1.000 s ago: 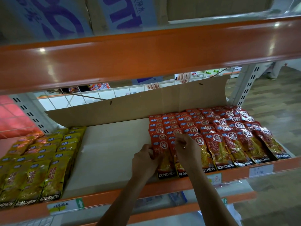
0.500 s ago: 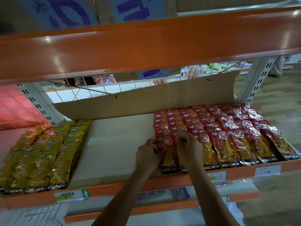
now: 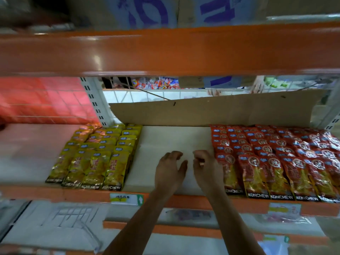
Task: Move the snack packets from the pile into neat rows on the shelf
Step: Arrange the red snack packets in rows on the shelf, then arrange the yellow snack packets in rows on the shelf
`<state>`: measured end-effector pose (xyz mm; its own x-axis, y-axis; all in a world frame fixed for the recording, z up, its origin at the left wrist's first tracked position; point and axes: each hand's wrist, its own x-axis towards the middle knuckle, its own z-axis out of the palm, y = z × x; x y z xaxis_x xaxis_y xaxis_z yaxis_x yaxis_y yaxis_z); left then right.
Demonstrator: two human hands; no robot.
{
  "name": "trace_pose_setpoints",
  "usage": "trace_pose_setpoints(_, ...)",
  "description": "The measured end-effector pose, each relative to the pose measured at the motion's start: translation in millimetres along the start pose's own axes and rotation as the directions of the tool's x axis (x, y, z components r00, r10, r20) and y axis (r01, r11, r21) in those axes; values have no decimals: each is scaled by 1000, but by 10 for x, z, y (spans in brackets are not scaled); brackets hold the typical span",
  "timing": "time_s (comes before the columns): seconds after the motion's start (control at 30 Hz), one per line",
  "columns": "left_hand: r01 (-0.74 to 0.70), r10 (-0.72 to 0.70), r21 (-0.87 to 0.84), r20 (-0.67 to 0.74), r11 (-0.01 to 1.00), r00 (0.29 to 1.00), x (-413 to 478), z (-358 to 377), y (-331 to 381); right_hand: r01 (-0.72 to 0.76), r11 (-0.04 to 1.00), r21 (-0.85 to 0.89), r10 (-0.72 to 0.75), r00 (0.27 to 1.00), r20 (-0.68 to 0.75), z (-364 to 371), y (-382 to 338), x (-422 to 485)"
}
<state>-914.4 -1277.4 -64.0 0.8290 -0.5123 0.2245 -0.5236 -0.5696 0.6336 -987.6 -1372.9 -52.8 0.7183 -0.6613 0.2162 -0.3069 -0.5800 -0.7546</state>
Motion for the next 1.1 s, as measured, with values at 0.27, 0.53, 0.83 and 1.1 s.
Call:
trace_pose_setpoints(0.27,48,-31,108,-158,993,987,-309,-1122,-1163,117,993,23,-119,973,196,1160,-1070,-456)
trace_pose_setpoints(0.53,191,-137,131,-339,973,931,-794,-2184,-2331,204,966,158,-248,908,338,2301,-2073,-1018)
trace_pose_setpoints(0.83,397,-303,138,-440,907,846,-970,-2946,-3253,347,926,149,-376,815,440,3187,-2854,-1238)
trace_pose_setpoints(1.1,458,-328,222,-447,861,832,-538,-3618,-4101,355,919,172,-391,766,511,4214,-3485,-978)
